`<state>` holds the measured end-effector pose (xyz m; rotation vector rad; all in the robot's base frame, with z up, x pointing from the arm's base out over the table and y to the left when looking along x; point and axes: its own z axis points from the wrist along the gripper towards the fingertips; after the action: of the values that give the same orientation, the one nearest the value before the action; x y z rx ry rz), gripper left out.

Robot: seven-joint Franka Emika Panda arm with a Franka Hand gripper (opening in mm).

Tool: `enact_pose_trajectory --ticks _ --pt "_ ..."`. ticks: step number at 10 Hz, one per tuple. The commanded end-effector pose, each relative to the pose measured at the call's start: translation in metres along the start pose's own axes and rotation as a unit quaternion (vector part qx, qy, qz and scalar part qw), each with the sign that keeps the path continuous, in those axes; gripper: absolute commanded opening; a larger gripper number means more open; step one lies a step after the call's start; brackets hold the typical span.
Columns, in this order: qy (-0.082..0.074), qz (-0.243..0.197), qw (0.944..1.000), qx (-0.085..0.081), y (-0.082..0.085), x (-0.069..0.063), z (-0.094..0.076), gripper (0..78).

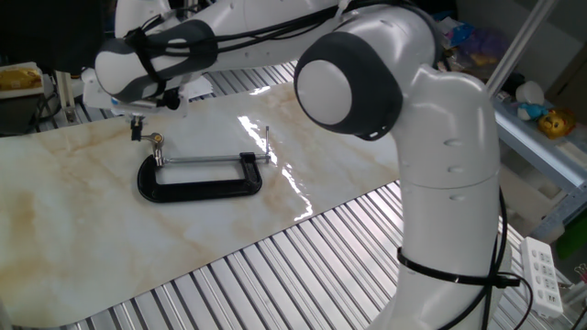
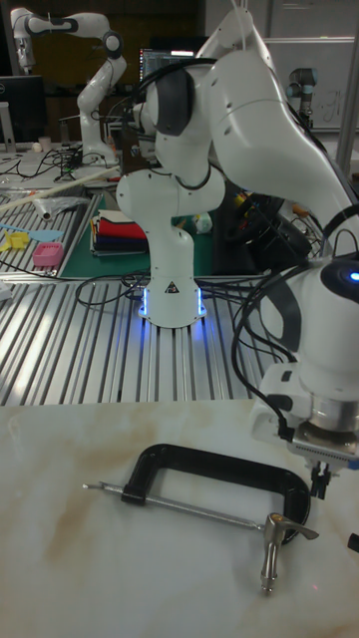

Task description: Turn off the water tap

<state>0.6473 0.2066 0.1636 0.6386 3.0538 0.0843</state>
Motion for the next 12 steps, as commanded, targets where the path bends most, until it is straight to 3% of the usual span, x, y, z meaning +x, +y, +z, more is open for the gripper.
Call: enact_pose_trajectory --ticks 1,12 --pt "-0.011 -0.002 0.9999 -0.001 0.006 -0.011 0.011 0.0" --pt "-0.03 -0.005 0.9995 -0.004 0.007 -0.017 0.031 0.0"
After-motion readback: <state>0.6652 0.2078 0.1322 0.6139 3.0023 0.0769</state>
